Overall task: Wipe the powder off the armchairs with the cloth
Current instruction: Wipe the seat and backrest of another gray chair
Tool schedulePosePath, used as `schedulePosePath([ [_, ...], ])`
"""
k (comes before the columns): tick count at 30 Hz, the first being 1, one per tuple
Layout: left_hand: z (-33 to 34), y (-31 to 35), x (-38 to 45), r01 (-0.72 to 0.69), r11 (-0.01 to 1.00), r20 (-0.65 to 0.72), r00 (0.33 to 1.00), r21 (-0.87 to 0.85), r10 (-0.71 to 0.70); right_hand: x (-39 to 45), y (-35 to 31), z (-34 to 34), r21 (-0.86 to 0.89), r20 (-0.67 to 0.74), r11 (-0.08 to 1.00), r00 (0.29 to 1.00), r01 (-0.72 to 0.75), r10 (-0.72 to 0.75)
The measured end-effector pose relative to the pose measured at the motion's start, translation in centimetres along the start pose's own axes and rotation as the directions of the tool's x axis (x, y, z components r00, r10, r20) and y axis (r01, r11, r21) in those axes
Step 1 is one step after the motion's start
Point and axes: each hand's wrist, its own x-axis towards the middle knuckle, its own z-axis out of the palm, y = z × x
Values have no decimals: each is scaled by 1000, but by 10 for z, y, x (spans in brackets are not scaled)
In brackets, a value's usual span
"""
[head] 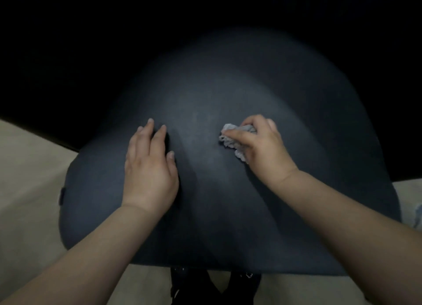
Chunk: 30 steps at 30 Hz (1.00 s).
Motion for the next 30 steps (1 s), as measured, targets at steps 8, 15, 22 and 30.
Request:
schedulePosePath([
  [8,32,65,28,-132,991,135,982,-7,132,-25,73,-40,33,-347,918,857,-396,382],
  [15,57,111,63,-264,964,195,946,8,258,-45,116,-74,282,-593,726,481,-627,646],
  [22,69,132,90,-321,947,211,928,31,307,-43,154,-77,616,-438,426,162,-663,884],
  [30,72,117,100,-318,948,242,921,18,304,-2,163,-73,518,-463,476,235,-710,855],
])
